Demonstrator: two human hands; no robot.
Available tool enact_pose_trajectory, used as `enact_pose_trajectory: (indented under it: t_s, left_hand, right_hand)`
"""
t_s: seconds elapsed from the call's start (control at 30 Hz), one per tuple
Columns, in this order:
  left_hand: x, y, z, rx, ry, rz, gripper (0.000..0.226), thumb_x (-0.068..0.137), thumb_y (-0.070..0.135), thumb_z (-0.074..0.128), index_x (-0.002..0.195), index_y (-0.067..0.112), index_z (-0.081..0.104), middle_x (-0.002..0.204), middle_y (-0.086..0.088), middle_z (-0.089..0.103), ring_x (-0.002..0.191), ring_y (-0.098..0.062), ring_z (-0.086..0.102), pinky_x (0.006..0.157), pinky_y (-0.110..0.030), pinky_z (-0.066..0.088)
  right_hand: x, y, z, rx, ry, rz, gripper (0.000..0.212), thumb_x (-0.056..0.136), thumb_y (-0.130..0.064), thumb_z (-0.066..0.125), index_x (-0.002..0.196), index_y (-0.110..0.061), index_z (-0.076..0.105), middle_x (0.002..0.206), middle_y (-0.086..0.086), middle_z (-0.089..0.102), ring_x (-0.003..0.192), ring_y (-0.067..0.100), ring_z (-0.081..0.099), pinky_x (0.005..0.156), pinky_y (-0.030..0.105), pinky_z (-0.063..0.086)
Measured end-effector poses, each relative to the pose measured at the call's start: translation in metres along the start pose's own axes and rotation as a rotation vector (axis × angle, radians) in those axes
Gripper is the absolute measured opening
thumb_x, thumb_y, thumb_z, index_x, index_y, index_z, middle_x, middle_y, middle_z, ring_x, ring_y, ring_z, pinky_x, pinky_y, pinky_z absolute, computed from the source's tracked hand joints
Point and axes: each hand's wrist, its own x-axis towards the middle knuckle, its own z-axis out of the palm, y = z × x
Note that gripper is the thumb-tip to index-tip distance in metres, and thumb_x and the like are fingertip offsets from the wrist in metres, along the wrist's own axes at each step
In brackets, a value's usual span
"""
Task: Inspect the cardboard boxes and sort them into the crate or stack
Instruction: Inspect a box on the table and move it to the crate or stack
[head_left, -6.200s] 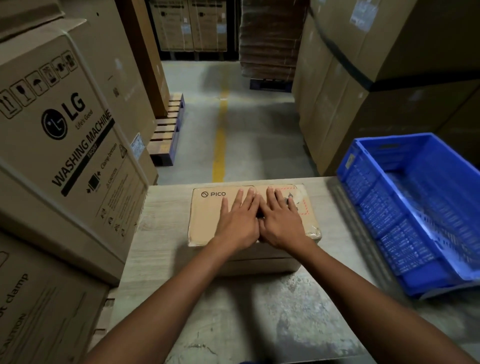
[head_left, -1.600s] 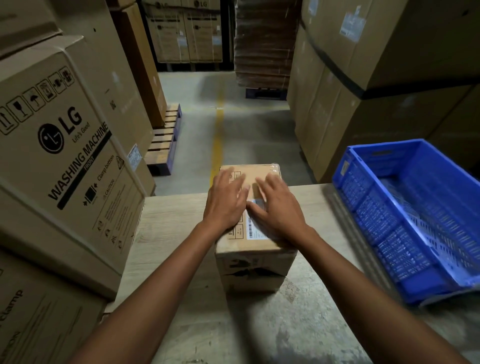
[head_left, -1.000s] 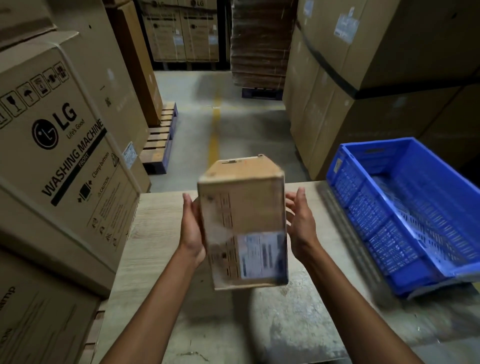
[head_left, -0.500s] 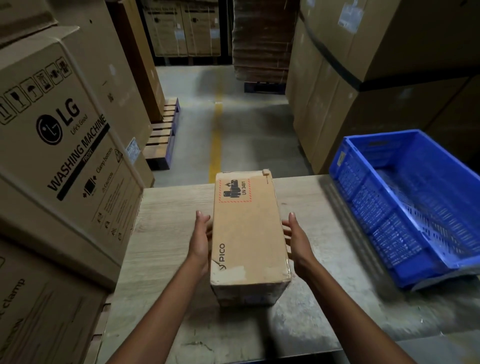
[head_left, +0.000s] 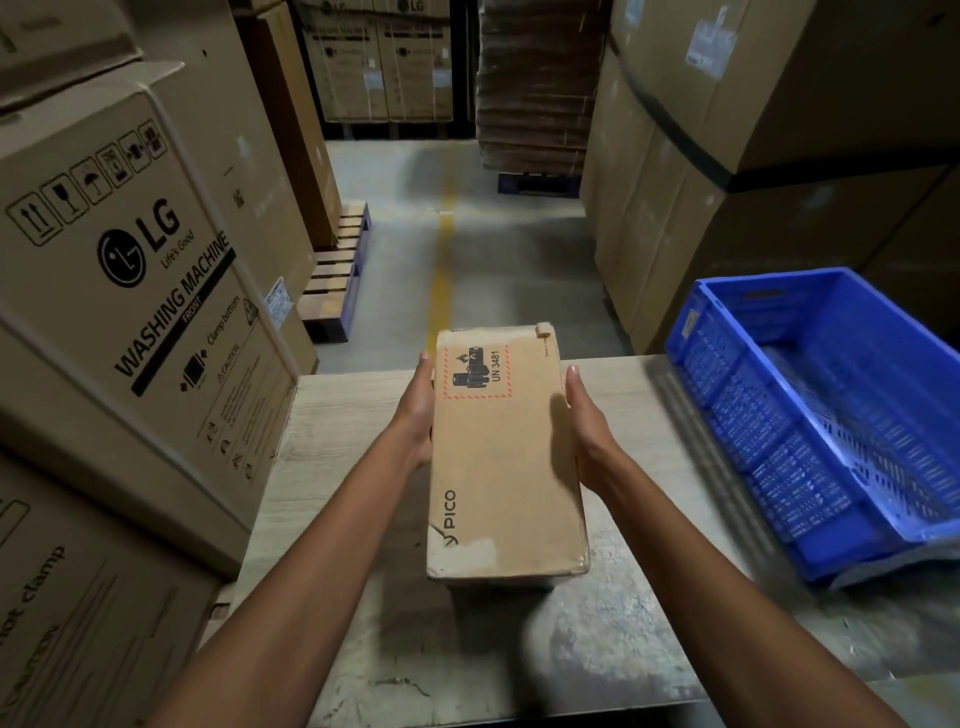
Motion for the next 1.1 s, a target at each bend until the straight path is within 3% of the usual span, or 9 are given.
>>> enact_pose_trajectory:
  t_s: [0.1,0.33,0.5,0.6,0.7,0.8,0.87,0.97,1.1]
  left_hand:
    - [-0.017,0.006,-0.002,0.011,0.055,0.151,0.073,0.098,0.069,0.019,0.122,0.018,0.065,0.112,-0.014,0.073,0.102,-0.032,0.070,0.086,-0.048,0.057]
    - [-0.047,-0.006,0.000,-0.043,0.087,0.406,0.063,0.097,0.065,0.027,0.128,0.023,0.062,0.111,-0.002,0.074,0.101,-0.016,0.071,0.072,-0.032,0.059]
    - [-0.047,-0.047,-0.012,-0.046,0.121,0.403,0.075,0.090,0.069,0.032,0.127,0.010,0.060,0.118,-0.013,0.071,0.113,-0.030,0.066,0.098,-0.047,0.051]
    - [-0.047,-0.062,-0.018,-0.040,0.132,0.376,0.073,0.089,0.066,0.034,0.125,0.007,0.059,0.115,-0.014,0.071,0.109,-0.030,0.067,0.091,-0.042,0.055]
    - [-0.052,-0.059,-0.023,0.120,0.220,0.478,0.059,0.094,0.061,0.036,0.119,0.013,0.059,0.111,-0.007,0.070,0.105,-0.024,0.066,0.079,-0.024,0.053]
    - [-0.063,-0.047,-0.025,0.722,0.427,0.979,0.035,0.097,0.040,0.051,0.110,0.010,0.062,0.111,-0.002,0.061,0.104,-0.011,0.057,0.083,-0.008,0.044]
    - [-0.069,-0.044,-0.020,1.026,0.356,1.243,0.025,0.092,0.025,0.056,0.102,0.005,0.067,0.112,-0.009,0.060,0.107,-0.017,0.056,0.089,-0.019,0.047]
    - [-0.069,-0.055,-0.010,1.290,0.239,1.291,0.021,0.091,0.020,0.058,0.100,0.004,0.070,0.116,-0.018,0.062,0.108,-0.031,0.059,0.091,-0.038,0.050]
    - [-0.067,-0.067,-0.009,1.403,0.248,1.178,0.031,0.096,0.025,0.053,0.115,0.007,0.069,0.123,-0.015,0.065,0.114,-0.029,0.060,0.098,-0.044,0.049]
  right_hand:
    - [-0.012,-0.014,-0.001,0.020,0.026,-0.102,0.062,0.102,-0.064,0.022,0.116,-0.022,0.064,0.115,0.005,0.069,0.104,0.018,0.064,0.089,0.037,0.051]
    - [-0.018,0.002,0.004,0.045,0.170,-0.285,0.065,0.080,-0.089,0.026,0.116,-0.042,0.052,0.124,-0.009,0.057,0.118,0.014,0.054,0.104,0.046,0.042]
    - [-0.015,0.058,0.000,0.156,0.119,-0.171,0.098,0.070,-0.098,0.040,0.120,-0.018,0.064,0.121,0.010,0.067,0.116,0.028,0.062,0.106,0.056,0.045]
    - [-0.022,0.069,-0.005,0.159,0.156,-0.136,0.101,0.069,-0.096,0.043,0.113,-0.007,0.062,0.115,0.017,0.068,0.114,0.035,0.063,0.103,0.052,0.047]
    - [-0.033,0.055,-0.011,0.147,0.190,-0.180,0.076,0.089,-0.077,0.040,0.115,-0.010,0.063,0.117,0.009,0.069,0.116,0.027,0.062,0.087,0.037,0.051]
    - [-0.048,0.034,-0.015,-0.194,0.307,-0.523,0.035,0.098,-0.048,0.051,0.114,-0.019,0.062,0.120,-0.001,0.063,0.116,0.016,0.059,0.084,0.025,0.048]
    - [-0.058,0.025,-0.012,-0.535,0.363,-0.853,0.026,0.093,-0.034,0.061,0.111,-0.016,0.065,0.119,0.000,0.060,0.112,0.013,0.058,0.089,0.025,0.048]
    - [-0.062,0.024,0.001,-0.883,0.267,-1.116,0.027,0.091,-0.028,0.060,0.109,-0.010,0.070,0.122,0.008,0.062,0.110,0.024,0.060,0.089,0.034,0.050]
    - [-0.056,0.034,0.008,-1.100,0.201,-1.114,0.032,0.097,-0.032,0.052,0.114,-0.013,0.071,0.127,0.008,0.066,0.122,0.027,0.059,0.096,0.040,0.050]
